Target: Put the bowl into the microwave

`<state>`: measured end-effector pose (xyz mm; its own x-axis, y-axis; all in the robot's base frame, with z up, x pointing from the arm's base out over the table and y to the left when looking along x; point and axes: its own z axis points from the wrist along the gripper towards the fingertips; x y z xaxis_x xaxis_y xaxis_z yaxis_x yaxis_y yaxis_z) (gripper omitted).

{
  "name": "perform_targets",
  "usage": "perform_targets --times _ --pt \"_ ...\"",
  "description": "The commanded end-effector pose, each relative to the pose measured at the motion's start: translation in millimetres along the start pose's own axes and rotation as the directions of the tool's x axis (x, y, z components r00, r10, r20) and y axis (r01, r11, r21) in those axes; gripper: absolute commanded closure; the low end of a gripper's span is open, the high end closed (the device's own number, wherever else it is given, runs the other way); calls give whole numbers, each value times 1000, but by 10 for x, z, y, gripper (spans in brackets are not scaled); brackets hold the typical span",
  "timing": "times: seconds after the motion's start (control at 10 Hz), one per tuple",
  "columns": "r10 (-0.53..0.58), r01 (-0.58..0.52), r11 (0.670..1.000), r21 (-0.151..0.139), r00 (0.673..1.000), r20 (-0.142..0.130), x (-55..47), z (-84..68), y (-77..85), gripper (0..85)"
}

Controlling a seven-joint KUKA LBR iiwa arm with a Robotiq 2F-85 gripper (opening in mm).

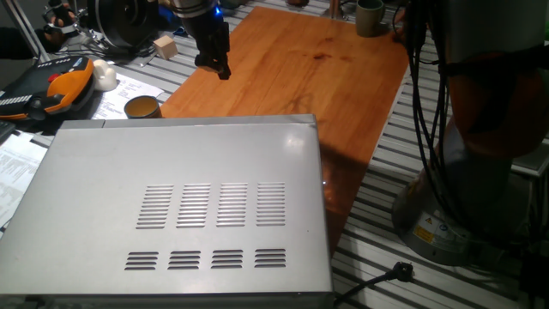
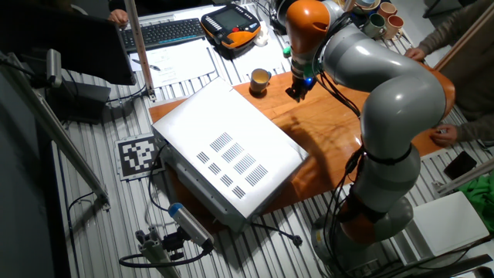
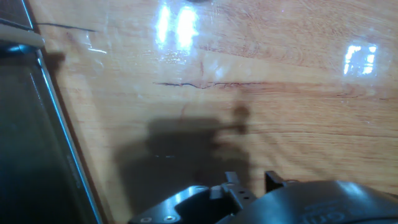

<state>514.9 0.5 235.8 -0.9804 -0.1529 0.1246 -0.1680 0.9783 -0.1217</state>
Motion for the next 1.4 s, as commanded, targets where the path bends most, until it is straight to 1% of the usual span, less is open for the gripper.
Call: perform_targets --times 0.0,0.2,0.5,1.3 --pt "1 -1 1000 0 1000 0 0 0 0 850" --pt "-9 9 1000 0 1000 0 1 0 0 850" --pt "15 -15 1000 1 1000 0 1 0 0 850" --pt "27 -27 1000 -1 1000 5 1 1 -1 850"
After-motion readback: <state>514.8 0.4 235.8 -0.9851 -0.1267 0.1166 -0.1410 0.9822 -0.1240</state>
